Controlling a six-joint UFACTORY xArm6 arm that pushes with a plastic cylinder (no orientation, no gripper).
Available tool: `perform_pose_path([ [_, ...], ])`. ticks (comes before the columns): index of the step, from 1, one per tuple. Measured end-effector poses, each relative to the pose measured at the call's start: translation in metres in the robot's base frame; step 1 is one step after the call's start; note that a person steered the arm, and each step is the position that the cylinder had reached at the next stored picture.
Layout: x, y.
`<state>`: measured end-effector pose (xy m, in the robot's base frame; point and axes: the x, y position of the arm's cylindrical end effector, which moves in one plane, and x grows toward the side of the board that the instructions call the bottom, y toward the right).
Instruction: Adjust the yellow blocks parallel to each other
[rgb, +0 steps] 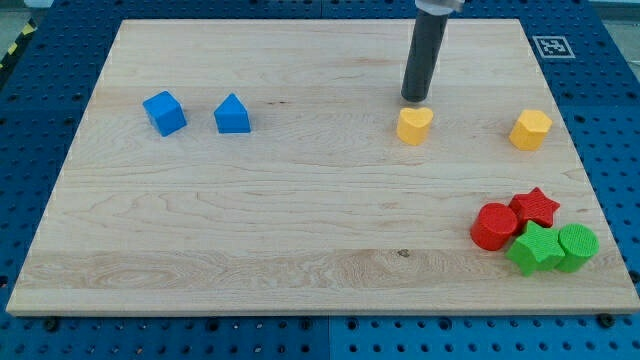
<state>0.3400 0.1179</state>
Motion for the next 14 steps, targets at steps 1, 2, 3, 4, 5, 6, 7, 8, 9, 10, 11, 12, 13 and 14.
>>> perform_pose_path([
  [1, -0.017, 0.002],
  [2, -0.017, 0.002],
  [3, -0.017, -0.019],
  [4, 0.001, -0.069],
  [5, 0.039, -0.097],
  [6, 0.066, -0.066],
  [7, 0.104, -0.026],
  [8, 0.130, 0.001],
  [9, 0.127, 0.012],
  [10, 0.117, 0.012],
  [11, 0.111, 0.011],
  [12, 0.102, 0.010],
  [13, 0.102, 0.010],
  [14, 0.090, 0.010],
])
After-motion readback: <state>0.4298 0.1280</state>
